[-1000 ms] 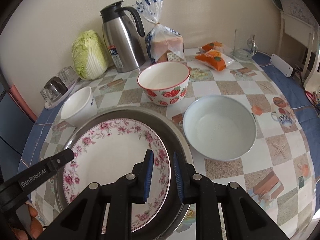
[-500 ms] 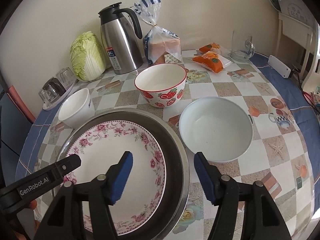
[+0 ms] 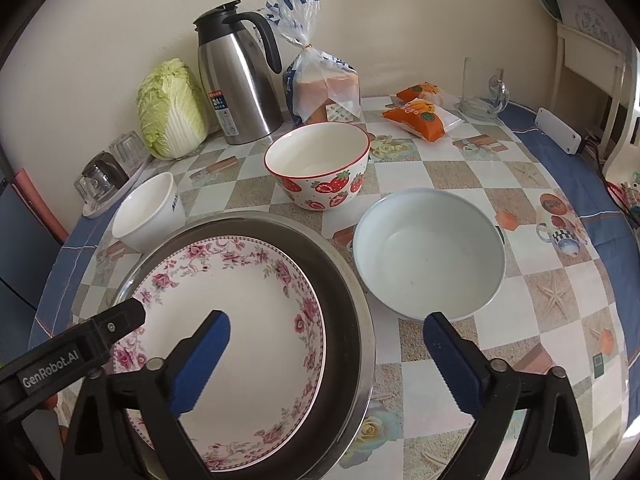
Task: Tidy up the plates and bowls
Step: 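Open both tools to release the floral plate inside the tray, then move both tools toward the red-rimmed strawberry bowl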
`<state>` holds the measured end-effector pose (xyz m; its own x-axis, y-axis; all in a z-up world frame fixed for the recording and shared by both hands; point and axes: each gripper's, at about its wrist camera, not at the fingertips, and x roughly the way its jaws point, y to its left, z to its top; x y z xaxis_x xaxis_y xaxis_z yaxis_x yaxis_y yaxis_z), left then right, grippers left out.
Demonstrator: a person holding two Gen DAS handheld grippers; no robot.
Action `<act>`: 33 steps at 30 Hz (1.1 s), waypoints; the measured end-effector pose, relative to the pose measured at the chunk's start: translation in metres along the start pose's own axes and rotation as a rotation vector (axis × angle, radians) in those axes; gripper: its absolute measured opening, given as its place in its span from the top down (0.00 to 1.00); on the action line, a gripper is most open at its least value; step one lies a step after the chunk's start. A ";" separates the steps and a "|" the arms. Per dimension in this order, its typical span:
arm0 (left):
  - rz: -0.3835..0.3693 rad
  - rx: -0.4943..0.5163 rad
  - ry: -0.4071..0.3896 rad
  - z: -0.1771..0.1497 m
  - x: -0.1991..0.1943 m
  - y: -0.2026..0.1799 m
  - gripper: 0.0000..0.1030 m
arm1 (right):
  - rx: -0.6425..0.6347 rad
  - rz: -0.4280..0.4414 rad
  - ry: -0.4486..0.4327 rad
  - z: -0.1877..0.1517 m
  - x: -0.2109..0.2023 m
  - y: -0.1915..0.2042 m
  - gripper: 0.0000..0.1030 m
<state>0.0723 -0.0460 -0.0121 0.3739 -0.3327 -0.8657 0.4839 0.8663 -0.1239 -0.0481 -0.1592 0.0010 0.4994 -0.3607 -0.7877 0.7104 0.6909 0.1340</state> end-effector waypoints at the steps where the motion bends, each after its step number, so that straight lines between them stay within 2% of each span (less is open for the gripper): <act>1: 0.012 0.002 -0.007 0.000 0.000 0.001 0.11 | -0.001 -0.001 -0.002 0.000 0.000 0.000 0.02; 10: 0.058 0.006 -0.047 0.002 -0.003 0.003 0.10 | -0.003 -0.008 -0.003 -0.001 0.001 -0.003 0.00; 13: 0.052 0.010 -0.084 0.001 -0.006 0.003 0.10 | -0.020 -0.022 -0.018 -0.003 -0.001 -0.003 0.00; 19: 0.092 0.042 -0.145 -0.001 -0.007 -0.001 0.10 | -0.026 -0.028 -0.043 -0.006 -0.006 -0.007 0.00; 26: 0.117 0.066 -0.161 -0.002 -0.005 -0.004 0.10 | -0.054 -0.031 -0.098 -0.006 -0.015 -0.005 0.00; 33: 0.117 0.095 -0.110 0.000 0.001 -0.004 0.10 | -0.053 -0.040 -0.049 -0.004 -0.012 -0.007 0.00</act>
<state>0.0708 -0.0502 -0.0128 0.5140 -0.2755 -0.8124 0.5031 0.8638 0.0254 -0.0608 -0.1571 0.0076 0.4954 -0.4181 -0.7614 0.7040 0.7067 0.0700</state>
